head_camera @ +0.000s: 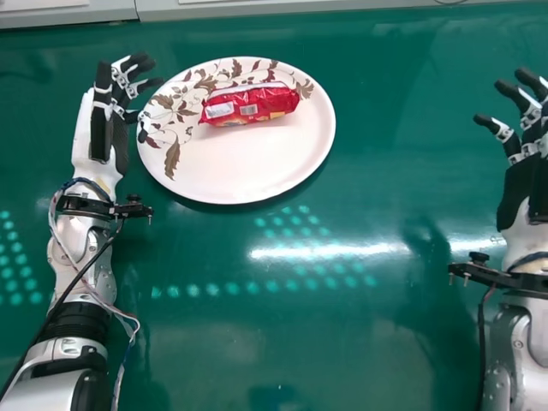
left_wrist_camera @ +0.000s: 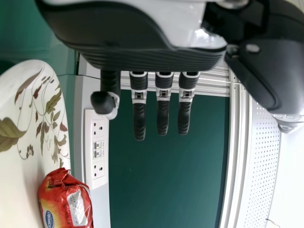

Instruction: Pick up biscuit and place it in the plate

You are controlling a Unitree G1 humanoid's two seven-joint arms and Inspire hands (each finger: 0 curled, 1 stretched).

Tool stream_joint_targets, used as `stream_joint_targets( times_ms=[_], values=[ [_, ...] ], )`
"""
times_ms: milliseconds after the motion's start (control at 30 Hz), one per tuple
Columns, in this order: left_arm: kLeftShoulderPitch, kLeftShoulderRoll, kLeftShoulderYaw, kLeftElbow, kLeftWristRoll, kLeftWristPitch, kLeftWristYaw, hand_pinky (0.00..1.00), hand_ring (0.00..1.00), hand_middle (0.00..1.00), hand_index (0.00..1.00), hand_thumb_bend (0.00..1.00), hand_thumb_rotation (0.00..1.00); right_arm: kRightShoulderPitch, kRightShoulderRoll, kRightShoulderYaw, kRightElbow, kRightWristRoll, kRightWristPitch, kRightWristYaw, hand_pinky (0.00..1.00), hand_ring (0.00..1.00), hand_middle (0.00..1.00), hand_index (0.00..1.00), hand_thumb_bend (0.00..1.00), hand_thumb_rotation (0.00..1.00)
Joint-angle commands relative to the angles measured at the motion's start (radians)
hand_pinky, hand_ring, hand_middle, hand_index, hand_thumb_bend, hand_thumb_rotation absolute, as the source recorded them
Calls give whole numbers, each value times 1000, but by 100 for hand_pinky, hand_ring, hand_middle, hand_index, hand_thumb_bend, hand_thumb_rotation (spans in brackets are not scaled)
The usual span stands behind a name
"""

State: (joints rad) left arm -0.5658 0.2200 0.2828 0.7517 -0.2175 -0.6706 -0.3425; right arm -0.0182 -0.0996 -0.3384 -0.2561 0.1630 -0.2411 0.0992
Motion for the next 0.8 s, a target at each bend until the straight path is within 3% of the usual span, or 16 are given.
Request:
stream_joint_targets(
  times_ms=[0, 200, 367, 633, 767],
  values=[
    [63, -29, -4, 37, -1, -14, 13, 0, 72, 80, 78, 100, 86, 14, 22, 11, 29, 16, -34, -8, 74, 78, 79, 82, 10, 0],
    [96, -14, -6, -13, 15, 3, 41, 0, 69, 78, 76, 100, 87, 12, 40, 47, 82, 15, -98, -5, 74, 79, 80, 83, 6, 0],
    [127, -10, 1, -67, -7, 31, 34, 0, 66, 76, 72, 100, 82, 16, 50, 83, 97, -9, -147, -11, 77, 80, 80, 83, 2, 0],
    [168, -15, -8, -122, 23, 27, 74, 0, 61, 72, 67, 100, 81, 25, 35, 97, 85, 33, -126, 7, 89, 85, 83, 84, 1, 0],
    [184, -29, -20, -161, 53, 39, 118, 0, 58, 69, 65, 100, 81, 25, 0, 77, 103, 39, -137, 29, 84, 83, 82, 85, 0, 0]
  ],
)
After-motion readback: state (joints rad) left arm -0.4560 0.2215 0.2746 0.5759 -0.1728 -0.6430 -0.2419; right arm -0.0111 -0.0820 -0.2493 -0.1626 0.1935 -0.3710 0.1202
